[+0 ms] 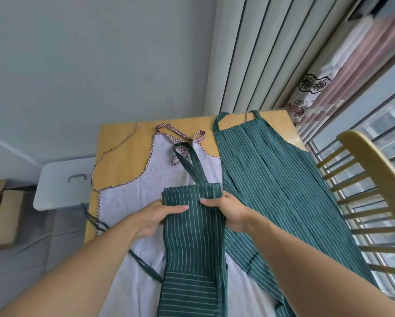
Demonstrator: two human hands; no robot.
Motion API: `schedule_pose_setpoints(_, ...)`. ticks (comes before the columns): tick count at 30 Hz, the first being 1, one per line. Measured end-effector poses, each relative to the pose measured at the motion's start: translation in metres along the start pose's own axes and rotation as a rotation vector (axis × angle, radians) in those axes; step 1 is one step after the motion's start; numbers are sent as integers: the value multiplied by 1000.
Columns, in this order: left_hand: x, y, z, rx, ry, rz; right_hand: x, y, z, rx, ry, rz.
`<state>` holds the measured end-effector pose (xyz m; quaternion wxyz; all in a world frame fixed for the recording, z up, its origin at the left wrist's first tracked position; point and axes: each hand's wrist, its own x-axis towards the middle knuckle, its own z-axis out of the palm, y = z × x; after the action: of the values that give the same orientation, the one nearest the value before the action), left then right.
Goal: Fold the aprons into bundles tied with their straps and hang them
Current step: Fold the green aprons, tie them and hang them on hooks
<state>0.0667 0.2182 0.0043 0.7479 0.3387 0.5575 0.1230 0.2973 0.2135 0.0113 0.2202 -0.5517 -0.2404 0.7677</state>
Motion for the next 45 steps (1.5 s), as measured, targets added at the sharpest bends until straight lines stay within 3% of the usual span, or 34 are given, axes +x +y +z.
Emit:
schedule_pose_setpoints(3, -10, -10, 8, 76, 111, 65, -18, 5, 9, -261, 220, -74)
schedule_pose_setpoints(5, -13, -20, 13, 197, 265, 144, -35, 19, 15, -487, 465, -117)
schedule_pose_setpoints(7, -19, -41, 20, 327, 476, 199, -55, 46, 20, -536, 643, -116)
schedule_pose_setpoints(9, -28, -71, 30, 450, 669, 256, -74, 75, 24, -568, 708, -56)
schedule_pose_setpoints(12, -50, -114, 46, 479, 769, 226, -99, 119, 35, -614, 675, 55)
schedule_pose_setpoints(16, -76, -150, 55, 418, 631, 89, -117, 167, 46, -603, 690, 108)
schedule_pose_setpoints(19, -81, -160, 51, 493, 475, -29, -118, 179, 47, -407, 680, 105)
schedule_pose_setpoints(23, -86, -170, 50, 417, 303, -40, -117, 189, 45, -313, 734, 85)
schedule_pose_setpoints(28, -84, -185, 59, 548, 347, 63, -120, 199, 37, -367, 752, 66)
schedule_pose_setpoints(33, -84, -190, 67, 522, 444, 104, -112, 212, 27, -459, 734, 81)
schedule_pose_setpoints(35, -88, -193, 70, 544, 531, 149, -113, 217, 29, -604, 764, 3)
schedule_pose_setpoints(37, -91, -191, 68, 747, 637, 362, -123, 215, 37, -1040, 769, -214)
schedule_pose_setpoints(39, -89, -187, 64, 1006, 604, 583, -134, 212, 50, -1455, 574, -452)
schedule_pose_setpoints(40, -89, -183, 63, 1082, 554, 609, -138, 210, 56, -1588, 437, -485)
schedule_pose_setpoints(42, -86, -179, 56, 1190, 475, 487, -133, 220, 58, -1744, 254, -399)
schedule_pose_setpoints(45, -90, -170, 41, 1482, 416, 321, -123, 235, 51, -1777, 223, -249)
